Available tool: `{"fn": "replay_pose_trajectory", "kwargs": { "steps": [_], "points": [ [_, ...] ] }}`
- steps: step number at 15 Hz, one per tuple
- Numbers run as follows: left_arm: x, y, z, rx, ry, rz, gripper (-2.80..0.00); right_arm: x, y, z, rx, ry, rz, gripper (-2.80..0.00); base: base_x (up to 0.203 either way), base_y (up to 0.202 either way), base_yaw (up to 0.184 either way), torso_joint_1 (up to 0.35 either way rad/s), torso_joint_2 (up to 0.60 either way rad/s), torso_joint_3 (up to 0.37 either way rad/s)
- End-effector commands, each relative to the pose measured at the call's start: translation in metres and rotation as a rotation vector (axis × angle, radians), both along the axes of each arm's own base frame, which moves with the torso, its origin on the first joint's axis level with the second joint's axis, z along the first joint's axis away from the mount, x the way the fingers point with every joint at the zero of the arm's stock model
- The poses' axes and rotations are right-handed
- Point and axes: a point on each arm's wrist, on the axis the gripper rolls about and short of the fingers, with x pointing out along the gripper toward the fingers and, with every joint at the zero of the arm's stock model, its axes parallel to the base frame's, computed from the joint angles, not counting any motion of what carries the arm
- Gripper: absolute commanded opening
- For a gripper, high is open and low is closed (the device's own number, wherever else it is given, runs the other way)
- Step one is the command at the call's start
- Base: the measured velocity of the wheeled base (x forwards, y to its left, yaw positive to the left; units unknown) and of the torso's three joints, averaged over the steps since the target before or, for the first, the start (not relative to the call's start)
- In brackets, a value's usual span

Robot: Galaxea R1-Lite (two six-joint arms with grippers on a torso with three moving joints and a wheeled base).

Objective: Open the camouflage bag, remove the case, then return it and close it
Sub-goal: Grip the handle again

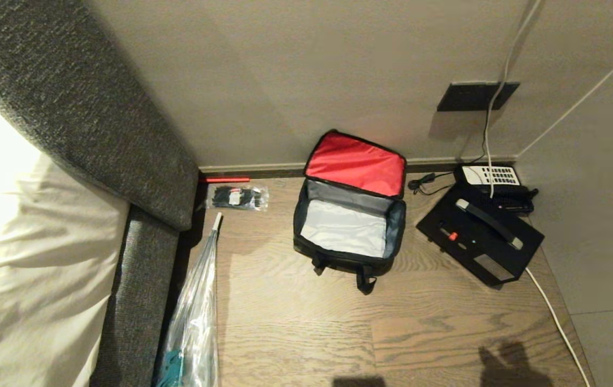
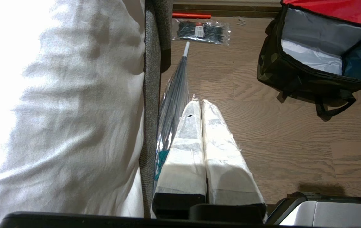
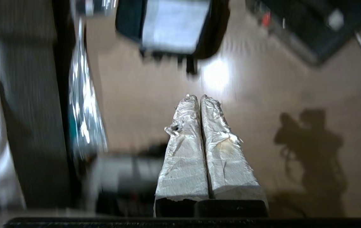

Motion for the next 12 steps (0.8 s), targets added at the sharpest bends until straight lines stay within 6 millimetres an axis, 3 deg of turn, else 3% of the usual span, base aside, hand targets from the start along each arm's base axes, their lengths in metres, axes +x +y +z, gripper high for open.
{"fn": "replay_pose_trajectory", "kwargs": {
  "steps": [1,3,6,10,11,12],
  "points": [
    [0.0,0.0,0.0,0.0,-0.001,0.001,-2.8,0.106,0.002,-0.01,0.05,0.152,-0.042,-2.8,0.0,0.0,0.0,0.0,0.0,0.0],
    [0.0,0.0,0.0,0.0,-0.001,0.001,-2.8,0.164,-0.003,-0.039,0.117,0.253,-0.116,-2.8,0.0,0.0,0.0,0.0,0.0,0.0],
    [0.0,0.0,0.0,0.0,-0.001,0.001,-2.8,0.234,-0.015,-0.091,0.177,0.372,-0.164,-2.8,0.0,0.0,0.0,0.0,0.0,0.0],
    [0.0,0.0,0.0,0.0,-0.001,0.001,-2.8,0.296,-0.045,-0.14,0.144,0.419,-0.224,-2.8,0.0,0.0,0.0,0.0,0.0,0.0],
    [0.0,0.0,0.0,0.0,-0.001,0.001,-2.8,0.304,-0.055,-0.15,0.067,0.421,-0.225,0.0,0.0,0.0,0.0,0.0,0.0,0.0],
    [0.0,0.0,0.0,0.0,-0.001,0.001,-2.8,0.311,-0.063,-0.16,-0.028,0.428,-0.239,0.0,0.0,0.0,0.0,0.0,0.0,0.0]
  ]
}}
